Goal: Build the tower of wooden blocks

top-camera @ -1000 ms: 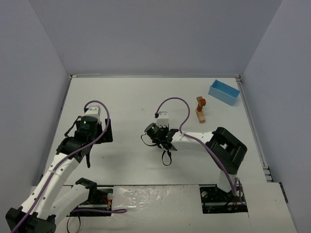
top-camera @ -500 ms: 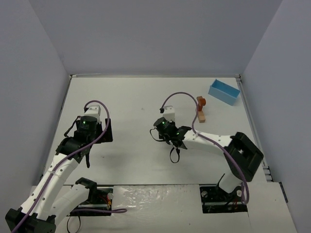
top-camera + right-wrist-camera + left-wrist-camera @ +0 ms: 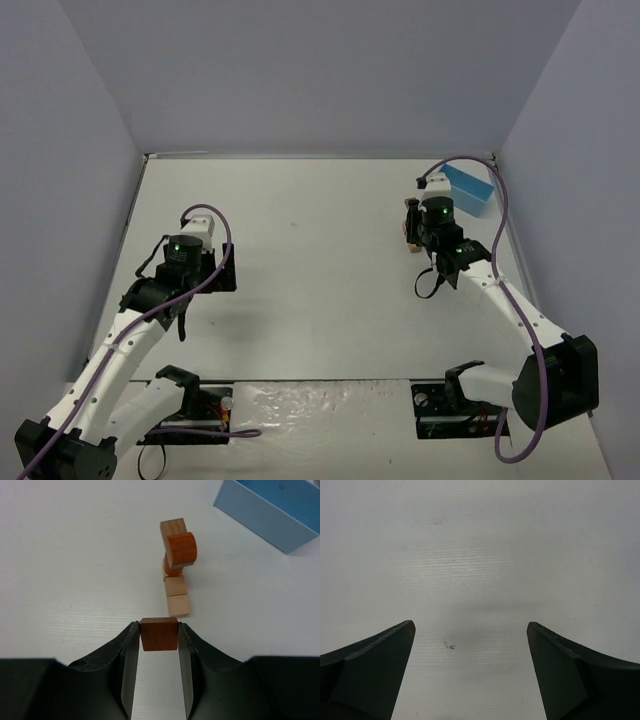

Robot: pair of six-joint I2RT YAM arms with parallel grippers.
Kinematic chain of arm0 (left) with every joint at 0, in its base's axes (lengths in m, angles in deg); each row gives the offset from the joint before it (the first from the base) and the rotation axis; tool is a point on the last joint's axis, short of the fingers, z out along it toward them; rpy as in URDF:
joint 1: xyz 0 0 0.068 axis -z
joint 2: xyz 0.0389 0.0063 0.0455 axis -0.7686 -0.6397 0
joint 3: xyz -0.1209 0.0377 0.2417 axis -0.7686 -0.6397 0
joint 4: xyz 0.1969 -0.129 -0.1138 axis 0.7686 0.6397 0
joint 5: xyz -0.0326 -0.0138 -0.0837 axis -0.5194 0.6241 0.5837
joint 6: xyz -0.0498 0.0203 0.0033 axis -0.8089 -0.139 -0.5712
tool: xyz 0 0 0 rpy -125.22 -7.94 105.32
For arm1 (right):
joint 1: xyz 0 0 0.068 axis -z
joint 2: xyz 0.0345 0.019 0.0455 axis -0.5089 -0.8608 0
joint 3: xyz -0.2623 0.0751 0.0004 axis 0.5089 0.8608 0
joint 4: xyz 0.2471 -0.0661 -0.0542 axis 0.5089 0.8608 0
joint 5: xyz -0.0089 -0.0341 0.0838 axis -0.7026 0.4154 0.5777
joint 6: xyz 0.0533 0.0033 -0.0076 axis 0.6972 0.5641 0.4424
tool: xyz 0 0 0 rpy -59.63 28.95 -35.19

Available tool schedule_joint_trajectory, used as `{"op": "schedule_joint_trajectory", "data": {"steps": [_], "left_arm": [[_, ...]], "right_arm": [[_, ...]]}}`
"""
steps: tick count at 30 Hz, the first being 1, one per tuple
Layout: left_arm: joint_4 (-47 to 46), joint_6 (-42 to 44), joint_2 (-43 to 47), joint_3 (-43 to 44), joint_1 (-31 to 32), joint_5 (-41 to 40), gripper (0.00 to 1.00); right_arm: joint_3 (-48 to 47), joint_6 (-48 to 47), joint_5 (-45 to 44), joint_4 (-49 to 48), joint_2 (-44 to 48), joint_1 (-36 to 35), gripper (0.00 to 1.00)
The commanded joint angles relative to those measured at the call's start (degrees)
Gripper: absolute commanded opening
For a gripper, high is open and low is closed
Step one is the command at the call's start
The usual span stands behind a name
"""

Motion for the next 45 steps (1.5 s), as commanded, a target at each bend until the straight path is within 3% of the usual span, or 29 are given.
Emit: {"op": "schedule_joint_trajectory", "data": {"steps": [1, 10, 22, 45], "left_arm": [[-3.9, 1.3, 0.1, 2.7, -0.4, -0.8, 0.93], [-3.5, 1.9, -0.3, 2.4, -0.4, -3.6, 0.93], [-3.3, 2.1, -1.5, 2.8, -0.6, -3.9, 0.93], [-3.5, 2.3, -2.0, 2.7, -1.2, -3.5, 0.93]], "right_arm": [[-2.1, -9.0, 7.7, -0.6, -2.6, 4.4, 0.0], [-2.9, -12.1, 11.8, -4.9, -9.5, 11.3, 0.0], [-3.7, -13.3, 15.0, -9.4, -16.6, 11.4, 0.0], [-6.1, -13.7, 17.0, -10.7, -21.5, 12.6, 0.0]]}}
